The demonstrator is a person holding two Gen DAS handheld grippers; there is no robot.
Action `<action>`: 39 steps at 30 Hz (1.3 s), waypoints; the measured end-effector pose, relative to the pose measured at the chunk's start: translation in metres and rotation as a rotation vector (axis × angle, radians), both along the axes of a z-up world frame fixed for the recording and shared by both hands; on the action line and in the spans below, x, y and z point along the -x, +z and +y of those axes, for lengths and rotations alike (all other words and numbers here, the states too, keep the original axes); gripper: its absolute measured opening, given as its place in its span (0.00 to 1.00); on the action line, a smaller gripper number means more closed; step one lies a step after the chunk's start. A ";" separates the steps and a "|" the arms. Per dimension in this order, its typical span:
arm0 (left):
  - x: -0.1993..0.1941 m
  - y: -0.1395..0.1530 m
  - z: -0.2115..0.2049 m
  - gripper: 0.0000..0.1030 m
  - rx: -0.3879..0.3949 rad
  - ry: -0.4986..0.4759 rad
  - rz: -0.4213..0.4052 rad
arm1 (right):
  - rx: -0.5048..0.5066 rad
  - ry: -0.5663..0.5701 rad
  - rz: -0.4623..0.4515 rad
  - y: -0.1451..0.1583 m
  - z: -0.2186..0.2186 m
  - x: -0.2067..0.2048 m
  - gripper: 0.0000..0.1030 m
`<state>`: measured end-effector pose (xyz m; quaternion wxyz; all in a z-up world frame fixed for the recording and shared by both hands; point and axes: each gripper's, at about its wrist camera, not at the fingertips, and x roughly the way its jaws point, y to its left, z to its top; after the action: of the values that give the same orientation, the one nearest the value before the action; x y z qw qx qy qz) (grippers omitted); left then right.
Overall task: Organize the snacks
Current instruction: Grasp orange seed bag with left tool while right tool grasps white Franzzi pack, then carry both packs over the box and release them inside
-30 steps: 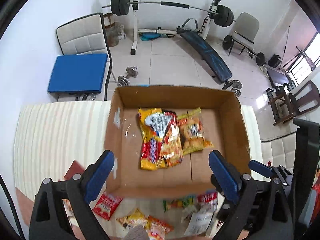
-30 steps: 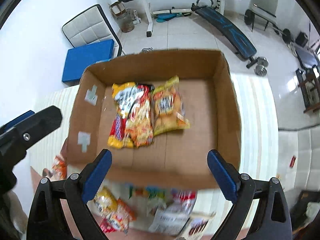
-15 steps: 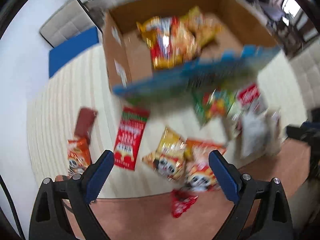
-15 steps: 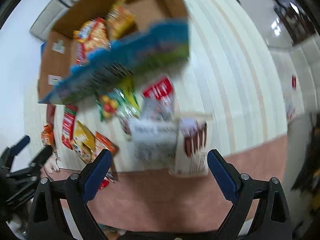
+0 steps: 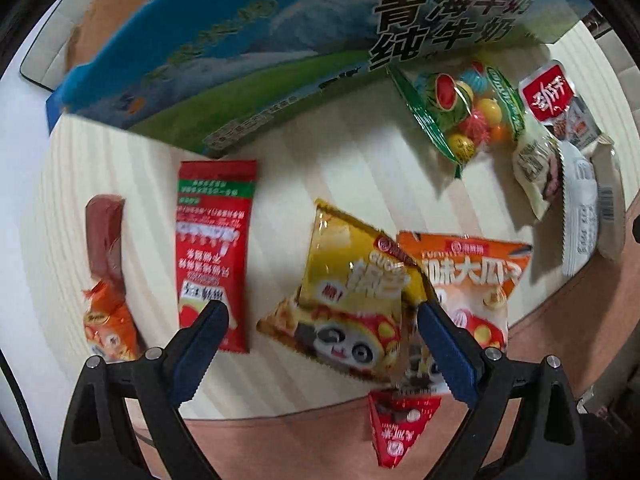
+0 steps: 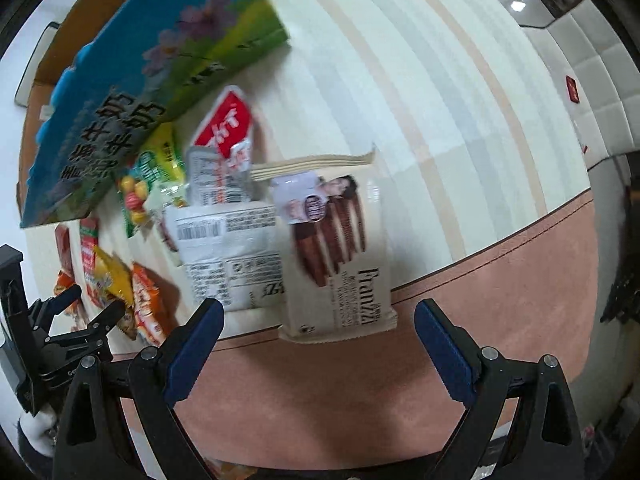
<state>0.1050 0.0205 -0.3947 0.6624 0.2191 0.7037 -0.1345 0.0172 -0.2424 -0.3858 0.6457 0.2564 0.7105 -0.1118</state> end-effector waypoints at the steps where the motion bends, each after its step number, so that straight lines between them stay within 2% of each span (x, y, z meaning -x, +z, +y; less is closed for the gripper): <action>1: -0.001 -0.002 -0.001 0.94 0.005 -0.001 0.009 | 0.000 -0.009 0.005 -0.005 -0.003 0.001 0.95; 7: -0.010 -0.010 -0.001 0.93 0.034 0.016 0.023 | -0.015 -0.028 0.042 -0.035 -0.010 -0.006 0.95; 13: -0.007 -0.013 -0.006 0.78 0.042 -0.008 0.026 | -0.034 -0.032 0.056 -0.054 -0.010 -0.001 0.95; 15: -0.006 -0.012 -0.006 0.76 0.043 -0.008 0.014 | -0.034 -0.034 0.061 -0.057 -0.010 0.002 0.94; 16: -0.006 -0.011 -0.007 0.71 0.041 -0.009 0.006 | -0.038 -0.037 0.061 -0.059 -0.010 0.003 0.91; 18: -0.006 -0.008 -0.011 0.68 0.045 -0.004 -0.007 | -0.055 -0.039 0.057 -0.063 -0.013 0.002 0.85; 19: -0.006 -0.007 -0.011 0.65 0.048 0.004 -0.014 | -0.050 -0.036 0.055 -0.063 -0.013 0.003 0.80; 20: -0.007 -0.006 -0.011 0.62 0.049 0.011 -0.019 | -0.034 -0.024 0.055 -0.062 -0.011 0.004 0.69; 21: -0.008 -0.005 -0.011 0.62 0.049 0.020 -0.027 | -0.003 -0.004 0.058 -0.061 -0.008 0.003 0.63; 24: -0.006 0.000 -0.006 0.57 0.050 0.042 -0.045 | 0.012 0.009 0.054 -0.065 -0.006 -0.006 0.63; 32: 0.016 0.021 0.020 0.55 0.078 0.128 -0.087 | 0.013 0.020 0.007 -0.049 0.003 0.015 0.62; 39: 0.049 0.069 0.028 0.55 0.154 0.198 -0.133 | -0.027 0.056 -0.078 -0.007 0.016 0.031 0.62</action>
<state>0.0556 0.0489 -0.3258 0.7324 0.1054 0.6640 -0.1074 -0.0138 -0.2259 -0.3925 0.6723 0.2492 0.6931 -0.0740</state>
